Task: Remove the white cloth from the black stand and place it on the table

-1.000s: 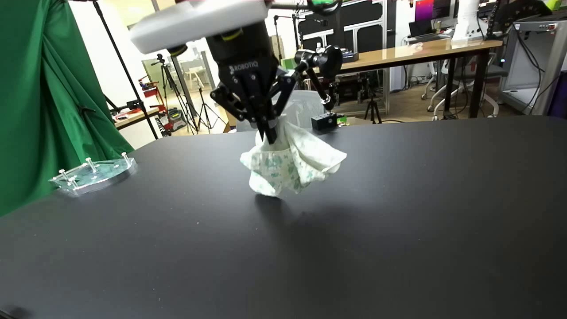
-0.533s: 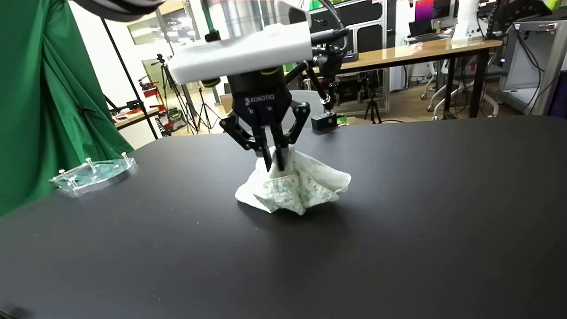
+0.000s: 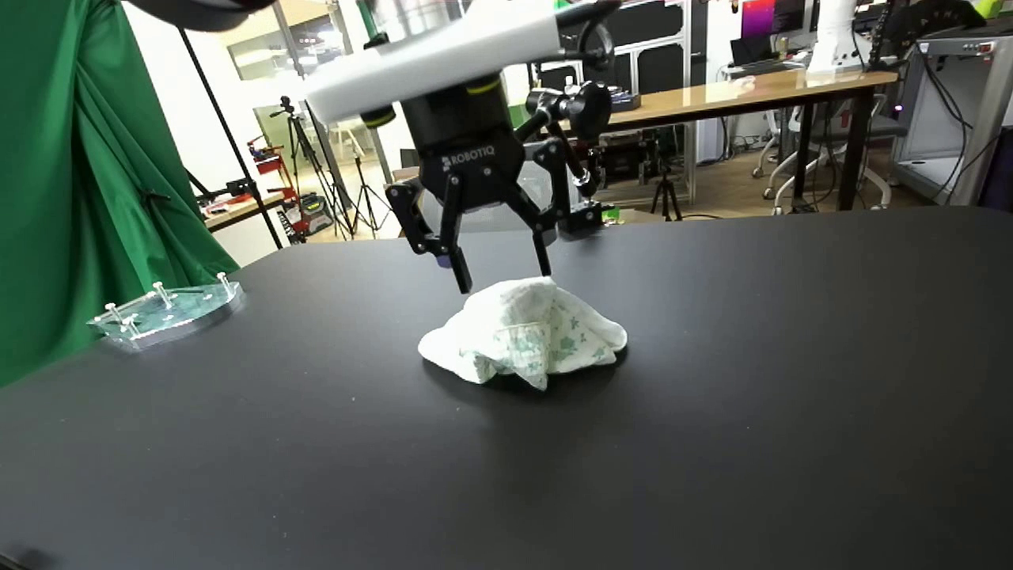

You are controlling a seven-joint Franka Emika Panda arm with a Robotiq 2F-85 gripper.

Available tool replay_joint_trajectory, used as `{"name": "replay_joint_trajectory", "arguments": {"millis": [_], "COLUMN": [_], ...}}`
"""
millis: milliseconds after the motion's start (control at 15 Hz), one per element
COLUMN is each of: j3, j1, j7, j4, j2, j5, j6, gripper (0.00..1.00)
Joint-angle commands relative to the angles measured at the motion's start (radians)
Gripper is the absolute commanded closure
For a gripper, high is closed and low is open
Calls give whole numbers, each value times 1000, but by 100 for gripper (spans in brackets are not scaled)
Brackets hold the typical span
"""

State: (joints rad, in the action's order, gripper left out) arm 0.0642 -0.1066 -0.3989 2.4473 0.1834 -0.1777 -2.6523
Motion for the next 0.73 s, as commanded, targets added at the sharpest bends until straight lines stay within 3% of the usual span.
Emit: {"name": "replay_joint_trajectory", "arguments": {"millis": [0, 667], "j3": [-4, -58], "j1": [41, 102], "j7": [103, 91], "j4": [20, 53], "j2": [-120, -321], "j5": [-44, -26], "j6": [87, 199], "gripper": [0, 0]}}
